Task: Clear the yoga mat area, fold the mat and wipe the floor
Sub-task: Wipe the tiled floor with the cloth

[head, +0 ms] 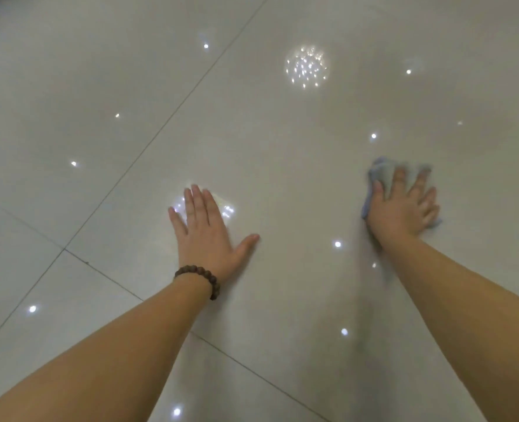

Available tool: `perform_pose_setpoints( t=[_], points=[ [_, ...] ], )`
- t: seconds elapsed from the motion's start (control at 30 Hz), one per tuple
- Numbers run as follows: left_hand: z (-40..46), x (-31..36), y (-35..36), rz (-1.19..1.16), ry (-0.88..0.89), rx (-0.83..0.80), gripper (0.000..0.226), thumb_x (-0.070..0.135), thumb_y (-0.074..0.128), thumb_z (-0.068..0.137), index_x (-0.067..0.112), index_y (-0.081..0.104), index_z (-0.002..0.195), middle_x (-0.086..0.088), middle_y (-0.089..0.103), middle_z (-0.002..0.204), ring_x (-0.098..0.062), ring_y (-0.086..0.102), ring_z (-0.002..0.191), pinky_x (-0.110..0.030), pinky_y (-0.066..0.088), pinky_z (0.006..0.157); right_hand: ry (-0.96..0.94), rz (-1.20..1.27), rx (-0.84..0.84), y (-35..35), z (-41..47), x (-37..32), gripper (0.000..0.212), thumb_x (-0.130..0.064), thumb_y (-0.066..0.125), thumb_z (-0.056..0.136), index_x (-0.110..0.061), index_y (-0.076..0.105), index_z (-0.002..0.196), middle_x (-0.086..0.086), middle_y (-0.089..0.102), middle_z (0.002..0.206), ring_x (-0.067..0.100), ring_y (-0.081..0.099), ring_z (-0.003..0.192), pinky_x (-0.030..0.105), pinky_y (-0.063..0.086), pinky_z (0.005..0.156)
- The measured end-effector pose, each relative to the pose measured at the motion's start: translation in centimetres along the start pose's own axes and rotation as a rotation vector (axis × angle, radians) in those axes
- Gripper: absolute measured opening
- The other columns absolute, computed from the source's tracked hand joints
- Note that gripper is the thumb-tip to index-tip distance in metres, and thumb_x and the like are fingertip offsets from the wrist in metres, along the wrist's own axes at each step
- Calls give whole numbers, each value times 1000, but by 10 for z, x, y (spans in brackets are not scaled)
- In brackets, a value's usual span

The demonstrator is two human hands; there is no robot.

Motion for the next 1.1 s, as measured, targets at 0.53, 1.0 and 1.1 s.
perform_pose_setpoints(
  t=[0.53, 1.0, 1.1],
  points=[
    [-121, 97, 52, -42, -31, -172, 130, 95, 12, 64, -2, -23, 142, -20, -23, 154, -29, -28, 142, -57, -15, 113, 79, -98, -17, -39, -21, 255, 86, -75, 14, 77, -31, 23, 150, 8, 10, 160, 33, 13, 144, 47, 10, 118],
    [-122, 97, 43, -26, -8, -298, 151, 101, 29, 47, -2, -25, 144, -18, -27, 155, -29, -31, 141, -58, -14, 112, -561, -52, -164, 5, -156, 68, 64, -62, 26, 83, -35, 46, 138, 4, 26, 156, 36, 27, 140, 49, 21, 112],
    [-119, 97, 43, 7, -16, -327, 152, 102, 30, 47, -2, -26, 143, -18, -29, 154, -30, -32, 140, -59, -13, 112, -83, -53, -78, -16, -138, 204, 64, -61, 36, 88, -31, 37, 144, 10, 21, 157, 37, 25, 140, 44, 21, 114]
  ],
)
Point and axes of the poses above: each hand's wrist, its own z-axis towards the middle knuckle, its own y-axis out of the palm, x = y × z, the point moved 3 cm from there along z, towards the middle knuckle
